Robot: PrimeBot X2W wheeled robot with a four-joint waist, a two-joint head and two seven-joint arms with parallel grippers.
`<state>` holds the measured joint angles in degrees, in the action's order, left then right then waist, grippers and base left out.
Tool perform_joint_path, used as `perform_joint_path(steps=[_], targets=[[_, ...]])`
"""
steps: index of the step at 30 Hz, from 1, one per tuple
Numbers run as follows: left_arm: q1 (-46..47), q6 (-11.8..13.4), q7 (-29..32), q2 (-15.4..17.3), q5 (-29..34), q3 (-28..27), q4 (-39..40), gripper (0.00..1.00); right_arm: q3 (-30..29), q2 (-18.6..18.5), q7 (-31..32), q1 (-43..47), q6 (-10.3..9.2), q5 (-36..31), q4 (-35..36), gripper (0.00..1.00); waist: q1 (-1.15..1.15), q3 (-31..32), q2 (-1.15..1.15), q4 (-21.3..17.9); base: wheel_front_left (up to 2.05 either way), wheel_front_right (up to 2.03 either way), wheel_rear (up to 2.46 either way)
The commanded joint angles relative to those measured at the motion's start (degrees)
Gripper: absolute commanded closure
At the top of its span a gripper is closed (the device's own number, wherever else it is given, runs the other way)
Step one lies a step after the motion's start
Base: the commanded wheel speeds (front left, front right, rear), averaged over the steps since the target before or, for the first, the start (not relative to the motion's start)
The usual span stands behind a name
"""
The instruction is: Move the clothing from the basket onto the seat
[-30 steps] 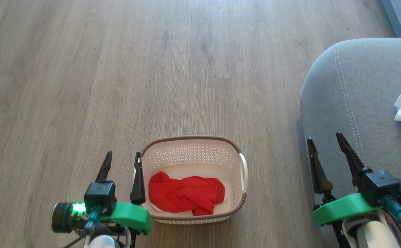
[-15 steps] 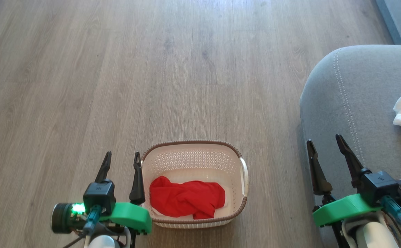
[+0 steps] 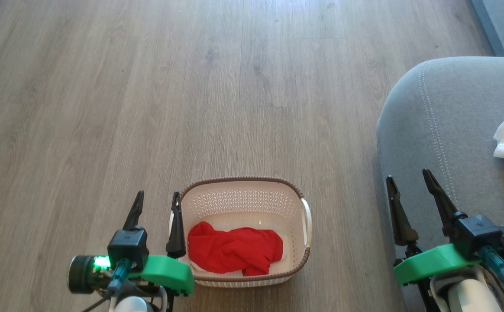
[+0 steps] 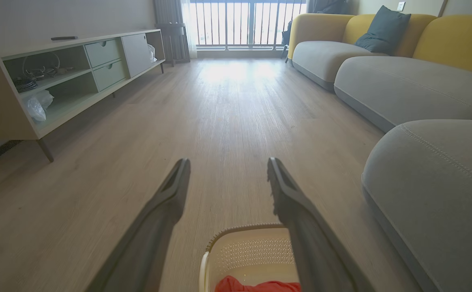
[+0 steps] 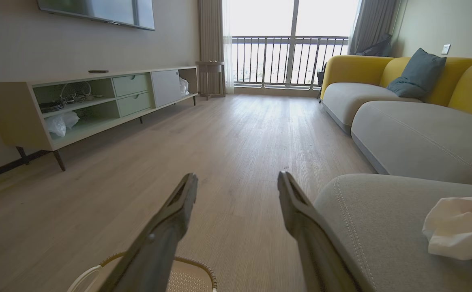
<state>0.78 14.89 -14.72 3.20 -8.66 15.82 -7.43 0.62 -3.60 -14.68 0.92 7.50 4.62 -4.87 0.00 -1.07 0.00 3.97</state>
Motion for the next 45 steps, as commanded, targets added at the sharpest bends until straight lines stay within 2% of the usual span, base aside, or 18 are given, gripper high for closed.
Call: perform_joint_path(steps=[1,12,20,28,30,37,40,45], targets=[[1.01,0.46,-0.28,-0.32,-0.34,-1.47,2.16,0.00,1.26,-0.31,-0.32,-0.64,-0.01,0.26,1.64,0.00,0.00,-0.05,0.00,-0.02,0.00,0.00,0.00],[1.02,0.17,-0.28,-0.32,-1.02,-1.06,2.20,0.00,1.01,-0.66,-0.32,-0.63,-0.01,0.18,1.86,0.00,0.00,-0.55,0.00,-0.09,0.00,0.00,0.00],[2.28,-0.17,-0.28,-0.32,-1.39,-0.79,2.41,0.00,0.92,-0.89,-0.32,-1.77,-0.01,0.08,2.32,0.00,0.00,-4.21,0.00,-0.65,0.00,0.00,0.00],[6.34,-2.40,-0.28,-0.32,-0.30,0.75,-0.86,0.00,-1.45,-1.01,-0.32,-4.47,-0.01,-3.02,0.56,0.00,0.00,-14.11,0.00,-2.85,0.00,0.00,0.00],[9.69,-3.64,-0.28,-0.32,1.47,1.72,-4.59,0.00,-2.42,-0.62,-0.32,-6.09,-0.01,-3.90,0.83,0.00,0.00,-19.36,0.00,-4.02,0.00,0.00,0.00],[16.54,-4.59,-0.28,-0.19,5.68,1.82,-13.16,0.00,-2.51,0.08,-0.32,-8.85,-0.01,-4.29,2.07,0.00,0.00,-28.68,0.00,-7.25,0.00,0.00,0.00],[20.52,-5.88,-0.28,1.20,8.10,2.65,-17.59,0.00,-2.48,0.37,-0.32,-10.23,-0.01,-4.00,2.96,0.00,0.00,-33.19,0.00,-9.00,0.00,0.00,0.00],[27.75,-7.67,-0.28,5.29,11.27,5.15,-24.07,0.00,-1.62,0.65,-0.32,-12.16,-0.01,-3.63,4.03,0.00,0.00,-40.14,0.00,-12.32,0.00,0.00,0.00]])
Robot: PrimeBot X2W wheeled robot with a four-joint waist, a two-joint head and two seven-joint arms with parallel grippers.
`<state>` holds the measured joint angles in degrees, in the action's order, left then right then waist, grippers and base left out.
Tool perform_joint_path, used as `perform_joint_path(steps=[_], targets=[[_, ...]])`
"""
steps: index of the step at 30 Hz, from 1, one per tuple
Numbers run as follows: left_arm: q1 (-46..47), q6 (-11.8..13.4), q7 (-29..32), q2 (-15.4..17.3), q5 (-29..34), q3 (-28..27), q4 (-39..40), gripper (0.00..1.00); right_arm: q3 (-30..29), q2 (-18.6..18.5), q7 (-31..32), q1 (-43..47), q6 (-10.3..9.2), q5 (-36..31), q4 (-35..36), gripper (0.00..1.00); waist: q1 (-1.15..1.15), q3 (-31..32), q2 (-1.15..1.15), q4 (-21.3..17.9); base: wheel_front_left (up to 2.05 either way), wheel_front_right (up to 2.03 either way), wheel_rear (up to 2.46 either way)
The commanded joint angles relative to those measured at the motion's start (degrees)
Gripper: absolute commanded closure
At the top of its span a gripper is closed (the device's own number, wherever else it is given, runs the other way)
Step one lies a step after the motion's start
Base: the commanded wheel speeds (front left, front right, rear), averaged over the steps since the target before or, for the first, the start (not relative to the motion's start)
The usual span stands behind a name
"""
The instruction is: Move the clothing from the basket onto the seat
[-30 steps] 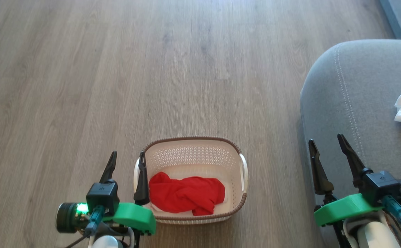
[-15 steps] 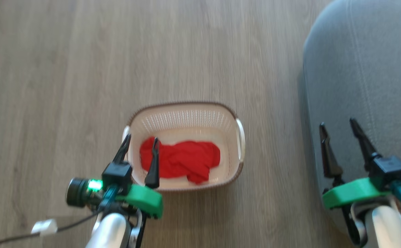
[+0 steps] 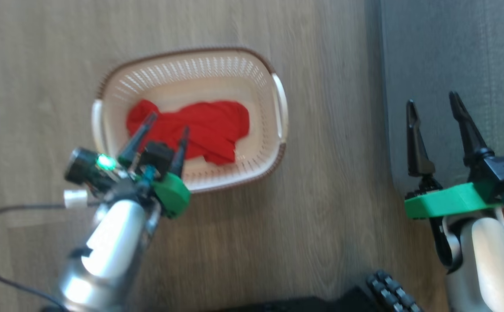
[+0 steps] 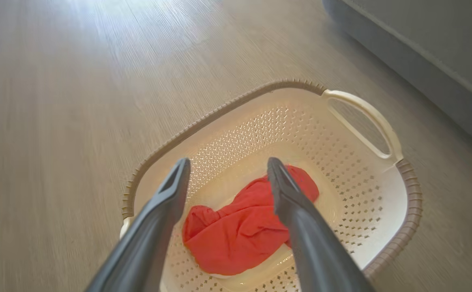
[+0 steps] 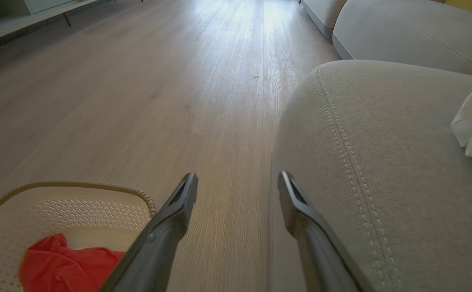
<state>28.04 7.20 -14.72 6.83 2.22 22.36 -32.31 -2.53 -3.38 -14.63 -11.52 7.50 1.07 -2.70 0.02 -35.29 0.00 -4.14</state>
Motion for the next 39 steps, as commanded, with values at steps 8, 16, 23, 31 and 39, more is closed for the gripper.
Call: perform_joint_path(steps=[8,16,23,31,39], targets=[[11.22,-4.42,-0.28,7.66,3.64,4.10,-12.98,0.00,2.38,0.48,-0.37,-1.71,-0.01,3.42,1.80,0.00,-0.02,-12.87,0.00,-9.25,0.00,0.00,0.00],[21.38,-8.36,-0.28,10.52,7.27,10.24,-22.92,0.00,6.58,0.49,-0.37,-2.37,-0.01,6.18,1.44,0.00,-0.02,-18.42,0.00,-13.31,0.00,0.00,0.00],[29.50,-11.63,-0.28,11.44,11.42,16.01,-33.33,0.00,7.35,0.50,-0.37,-2.55,-0.01,8.27,1.85,0.00,-0.02,-21.27,0.00,-15.45,0.00,0.00,0.00],[34.57,-12.14,3.46,11.17,12.50,18.36,-40.22,0.00,7.87,0.50,-0.37,-1.20,-0.01,8.68,2.24,0.00,-0.02,-22.37,0.00,-15.71,0.00,0.00,0.00],[34.66,-12.45,11.80,10.99,9.82,16.97,-41.41,0.00,8.43,0.50,-0.37,-0.39,-0.01,7.79,2.12,0.00,-0.02,-22.97,0.00,-15.64,0.00,0.00,0.00]])
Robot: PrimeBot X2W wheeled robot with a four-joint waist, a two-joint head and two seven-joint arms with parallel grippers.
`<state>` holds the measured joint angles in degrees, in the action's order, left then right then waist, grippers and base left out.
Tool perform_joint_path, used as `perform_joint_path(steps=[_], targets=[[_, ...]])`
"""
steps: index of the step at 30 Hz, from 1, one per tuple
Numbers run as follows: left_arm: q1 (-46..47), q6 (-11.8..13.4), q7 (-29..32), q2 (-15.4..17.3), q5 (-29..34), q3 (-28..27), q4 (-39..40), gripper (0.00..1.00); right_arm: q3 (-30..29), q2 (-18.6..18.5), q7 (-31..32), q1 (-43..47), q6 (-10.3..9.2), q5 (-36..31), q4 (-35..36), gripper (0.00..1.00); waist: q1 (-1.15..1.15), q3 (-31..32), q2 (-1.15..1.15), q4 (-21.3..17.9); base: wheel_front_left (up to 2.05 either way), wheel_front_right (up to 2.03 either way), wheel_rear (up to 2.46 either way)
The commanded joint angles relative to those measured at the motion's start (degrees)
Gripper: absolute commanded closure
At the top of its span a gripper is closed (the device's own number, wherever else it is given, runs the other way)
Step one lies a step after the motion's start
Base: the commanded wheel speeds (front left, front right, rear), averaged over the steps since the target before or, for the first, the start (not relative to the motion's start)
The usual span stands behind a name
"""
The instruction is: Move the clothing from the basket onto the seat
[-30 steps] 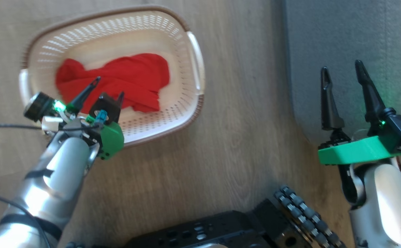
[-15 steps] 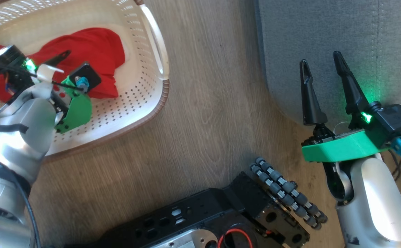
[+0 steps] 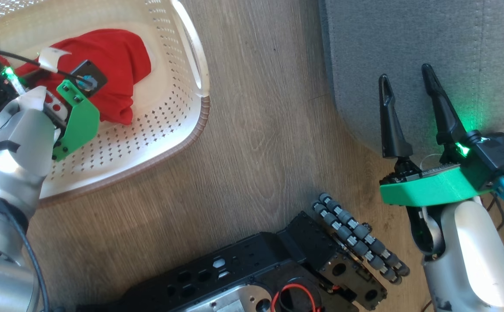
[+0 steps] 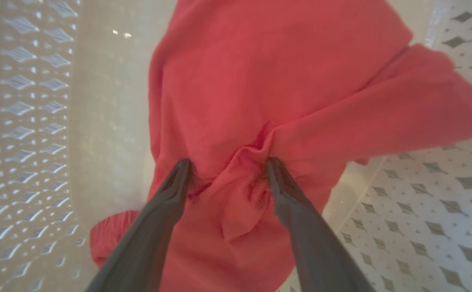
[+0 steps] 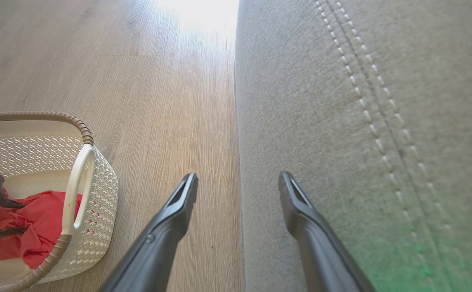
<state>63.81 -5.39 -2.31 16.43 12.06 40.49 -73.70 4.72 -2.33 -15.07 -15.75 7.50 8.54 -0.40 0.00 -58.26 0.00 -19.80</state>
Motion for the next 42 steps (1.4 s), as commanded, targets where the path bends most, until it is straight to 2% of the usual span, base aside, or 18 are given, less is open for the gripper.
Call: perform_joint_path(steps=[1,6,10,11,12,13,14,21,28,31,36,37,42], targets=[[-1.25,-0.15,0.70,1.27,-0.50,-1.36,-0.07,0.00,1.00,-0.55,0.07,3.93,-0.01,0.19,-0.11,0.00,0.00,-0.07,0.00,0.11,0.00,0.00,0.00],[-1.96,-1.41,5.37,0.48,-2.92,-1.97,-0.20,0.00,0.84,-0.55,0.07,4.14,-0.01,-0.58,0.48,0.00,0.00,-0.28,0.00,0.59,0.00,0.00,0.00],[-2.21,-1.85,6.58,-0.13,-4.51,-1.92,-0.22,0.02,1.37,-0.55,0.07,4.11,-0.01,-1.23,0.88,0.00,0.00,-0.56,0.00,1.03,0.00,0.00,0.00],[-2.29,-1.92,6.79,-0.27,-4.92,-1.90,-0.23,0.22,1.42,-0.55,0.07,4.09,-0.01,-1.41,0.87,0.00,0.00,-0.59,0.00,1.15,0.00,0.00,0.00],[-2.40,-1.97,7.04,-0.35,-5.23,-1.75,-0.23,0.62,1.40,-0.55,0.07,4.06,-0.01,-1.54,0.84,0.00,0.00,-0.60,0.00,1.26,0.00,0.00,0.00],[-2.49,-2.01,7.21,-0.35,-5.49,-1.55,-0.23,0.86,1.36,-0.54,0.07,4.00,-0.01,-1.67,0.80,0.00,0.00,-0.59,0.00,1.36,0.00,0.00,0.00],[-2.55,-2.03,7.29,-0.28,-5.73,-1.32,-0.24,1.00,1.31,-0.54,0.07,3.92,-0.01,-1.83,0.74,0.00,0.00,-0.57,0.00,1.43,0.00,0.00,0.00],[-2.42,-2.08,6.80,0.07,-8.17,1.15,-0.24,1.00,1.14,-0.54,0.07,2.80,-0.01,-2.25,0.63,0.00,0.00,-0.14,0.00,1.95,0.00,0.00,0.00],[-1.52,-1.74,0.05,0.88,-9.26,1.74,-0.11,1.00,2.38,-0.54,0.07,-0.80,-0.01,-2.21,-0.57,0.00,0.00,1.56,0.00,2.15,0.00,0.00,0.00],[-2.80,0.10,-4.82,-0.08,-10.49,1.00,0.15,1.00,1.62,-0.54,0.07,-1.65,-0.01,-2.42,-1.66,0.00,0.00,4.77,0.00,3.35,0.00,0.00,0.00],[-5.91,1.21,-9.46,-2.48,-12.40,0.31,0.06,1.00,0.74,-0.54,0.07,-1.40,-0.01,-3.57,-3.76,0.00,0.00,11.20,0.00,5.99,0.00,0.00,0.00],[-7.05,1.55,-10.85,-3.45,-13.32,-0.14,0.07,1.00,0.52,-0.54,0.07,-1.17,-0.01,-3.96,-4.50,0.00,0.00,14.04,0.00,7.01,0.00,0.00,0.00],[-9.62,0.87,-12.38,-5.61,-16.13,-1.72,1.31,1.00,-0.44,-0.54,0.07,-0.26,-0.01,-3.26,-6.07,0.00,0.00,19.90,0.00,9.20,0.00,0.00,0.00]])
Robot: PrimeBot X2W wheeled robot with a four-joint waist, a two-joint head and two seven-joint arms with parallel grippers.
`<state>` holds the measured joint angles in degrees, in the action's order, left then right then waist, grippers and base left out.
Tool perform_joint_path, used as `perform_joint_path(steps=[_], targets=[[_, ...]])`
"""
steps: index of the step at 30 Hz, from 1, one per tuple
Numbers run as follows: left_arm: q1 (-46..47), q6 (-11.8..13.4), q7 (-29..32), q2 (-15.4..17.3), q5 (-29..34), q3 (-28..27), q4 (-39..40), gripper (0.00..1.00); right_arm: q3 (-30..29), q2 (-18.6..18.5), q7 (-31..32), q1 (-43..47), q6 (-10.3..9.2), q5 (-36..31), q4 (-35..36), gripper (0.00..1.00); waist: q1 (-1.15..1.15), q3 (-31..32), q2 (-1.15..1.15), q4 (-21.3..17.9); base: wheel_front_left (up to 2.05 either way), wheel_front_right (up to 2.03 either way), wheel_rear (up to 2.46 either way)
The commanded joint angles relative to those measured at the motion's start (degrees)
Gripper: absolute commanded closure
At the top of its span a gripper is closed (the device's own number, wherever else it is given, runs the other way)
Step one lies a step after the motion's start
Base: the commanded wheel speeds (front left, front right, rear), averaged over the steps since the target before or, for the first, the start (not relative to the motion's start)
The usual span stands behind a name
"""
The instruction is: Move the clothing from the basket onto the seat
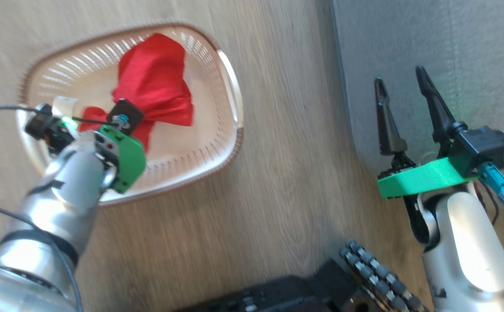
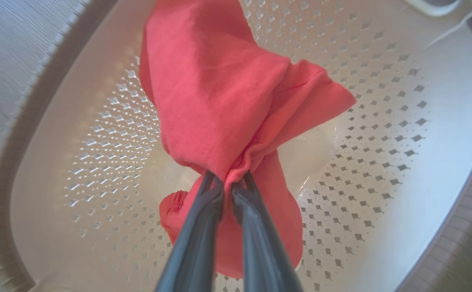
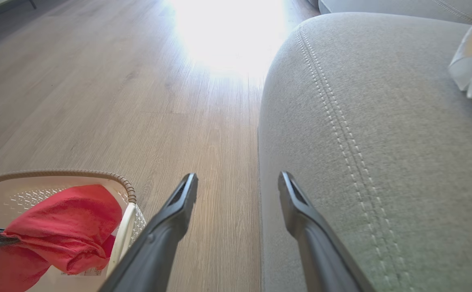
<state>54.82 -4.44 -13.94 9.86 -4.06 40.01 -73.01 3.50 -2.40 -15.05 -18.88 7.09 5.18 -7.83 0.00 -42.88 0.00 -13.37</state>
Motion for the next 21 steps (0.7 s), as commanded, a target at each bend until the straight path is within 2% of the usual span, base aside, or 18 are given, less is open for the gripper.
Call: perform_joint_path(steps=[1,10,19,21], targets=[[-1.47,-0.14,-0.91,0.41,-0.84,-1.79,1.30,1.00,0.56,-0.48,0.05,3.19,0.40,0.05,0.97,0.00,0.00,5.99,0.00,3.31,0.00,0.00,0.00],[-10.41,0.90,-1.05,-1.05,-4.49,-5.36,17.02,1.00,0.10,-0.48,0.05,5.89,0.40,-1.34,-1.25,0.00,0.00,17.42,0.00,7.30,0.00,0.00,0.00],[-18.80,2.30,-1.05,-1.14,-4.94,-10.00,31.35,1.00,-0.38,-0.50,0.05,9.19,0.40,-2.14,-2.24,0.00,0.00,26.51,0.00,10.75,0.00,0.00,0.00],[-20.84,1.96,-1.06,-1.51,-5.38,-11.35,34.07,1.00,-0.58,-0.58,0.05,10.07,0.40,-2.14,-2.30,0.00,0.00,28.35,0.00,11.58,0.00,0.00,0.00]])
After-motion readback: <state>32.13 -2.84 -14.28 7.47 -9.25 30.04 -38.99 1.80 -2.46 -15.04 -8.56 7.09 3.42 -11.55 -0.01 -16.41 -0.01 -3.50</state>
